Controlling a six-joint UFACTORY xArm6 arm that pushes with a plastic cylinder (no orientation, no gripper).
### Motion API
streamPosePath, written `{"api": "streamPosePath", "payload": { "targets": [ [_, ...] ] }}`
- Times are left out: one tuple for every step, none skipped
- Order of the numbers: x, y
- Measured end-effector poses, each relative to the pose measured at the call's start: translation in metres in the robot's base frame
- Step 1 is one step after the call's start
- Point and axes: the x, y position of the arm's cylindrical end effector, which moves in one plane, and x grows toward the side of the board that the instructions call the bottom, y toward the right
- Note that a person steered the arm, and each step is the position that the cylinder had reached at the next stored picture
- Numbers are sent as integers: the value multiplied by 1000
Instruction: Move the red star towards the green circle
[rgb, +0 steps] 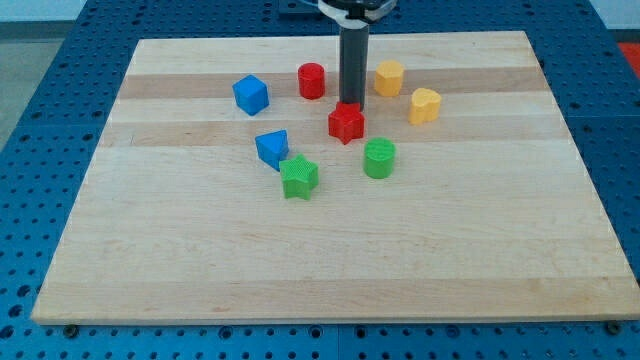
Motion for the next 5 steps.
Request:
{"api": "streamPosePath", "payload": {
  "targets": [
    [0, -5],
    [0, -33],
    [0, -54],
    [0, -63],
    [0, -64]
  ]
}}
